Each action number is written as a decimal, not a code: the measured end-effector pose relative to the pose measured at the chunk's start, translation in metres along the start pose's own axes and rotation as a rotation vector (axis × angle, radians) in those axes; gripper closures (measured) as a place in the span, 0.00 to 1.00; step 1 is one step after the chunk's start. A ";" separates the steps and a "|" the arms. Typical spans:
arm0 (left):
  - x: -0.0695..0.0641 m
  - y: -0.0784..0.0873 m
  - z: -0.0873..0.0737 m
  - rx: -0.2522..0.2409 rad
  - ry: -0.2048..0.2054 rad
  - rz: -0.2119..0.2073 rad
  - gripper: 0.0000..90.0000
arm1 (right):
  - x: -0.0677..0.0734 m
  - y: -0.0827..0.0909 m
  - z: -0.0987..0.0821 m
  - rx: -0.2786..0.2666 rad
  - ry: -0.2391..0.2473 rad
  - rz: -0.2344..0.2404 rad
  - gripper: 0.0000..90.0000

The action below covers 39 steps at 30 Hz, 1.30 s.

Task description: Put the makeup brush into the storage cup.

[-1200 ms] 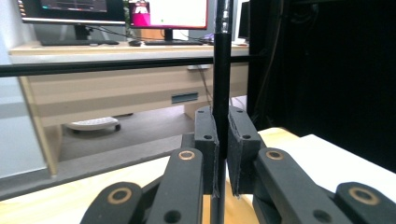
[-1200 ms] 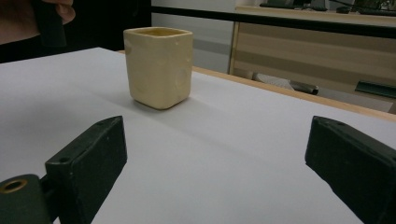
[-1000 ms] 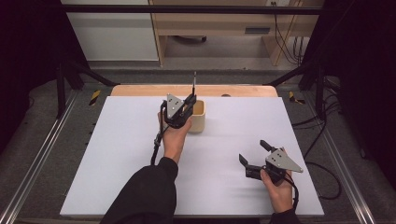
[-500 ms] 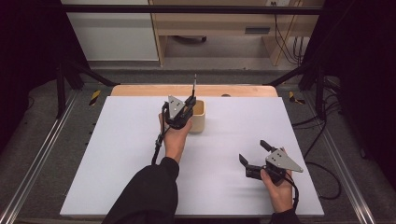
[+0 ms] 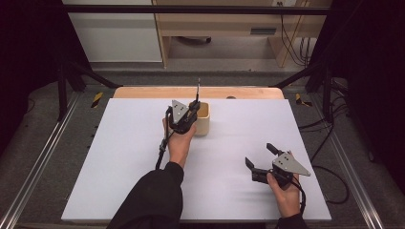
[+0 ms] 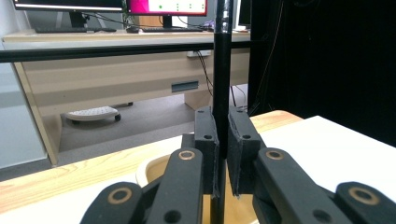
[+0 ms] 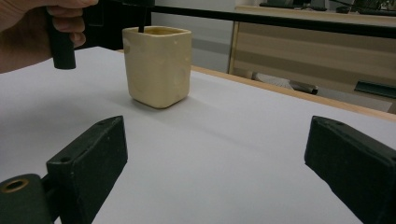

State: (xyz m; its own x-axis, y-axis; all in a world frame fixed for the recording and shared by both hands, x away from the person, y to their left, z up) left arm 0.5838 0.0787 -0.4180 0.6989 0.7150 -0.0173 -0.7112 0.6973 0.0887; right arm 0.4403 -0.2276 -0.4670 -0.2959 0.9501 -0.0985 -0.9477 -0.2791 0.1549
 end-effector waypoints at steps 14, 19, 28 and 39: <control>0.000 0.001 -0.003 0.011 -0.006 0.000 0.93 | 0.000 0.000 -0.001 0.000 -0.002 -0.004 0.07; 0.000 -0.002 -0.005 0.017 0.000 -0.017 0.93 | -0.001 0.000 -0.002 0.006 -0.010 -0.006 0.07; -0.009 0.016 -0.002 -0.001 0.053 -0.058 0.58 | -0.005 0.001 -0.001 -0.002 -0.022 -0.014 0.07; -0.021 0.047 0.012 0.023 0.035 -0.086 0.14 | -0.002 0.001 0.000 -0.005 -0.028 -0.012 0.05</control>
State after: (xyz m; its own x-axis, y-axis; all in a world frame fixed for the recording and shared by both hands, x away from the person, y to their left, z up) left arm 0.5369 0.0961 -0.4014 0.7540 0.6541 -0.0604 -0.6465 0.7553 0.1078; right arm 0.4403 -0.2301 -0.4670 -0.2810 0.9569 -0.0727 -0.9517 -0.2682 0.1491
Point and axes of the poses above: each handheld gripper's, and its own axes: y roughly backward along the jaws, z roughly out of its top, x roughly to its left, the point moved 1 cm from there along -y, roughly forward along the jaws, and after that the axes turned 14 degrees about -z, right-handed, at the moved point
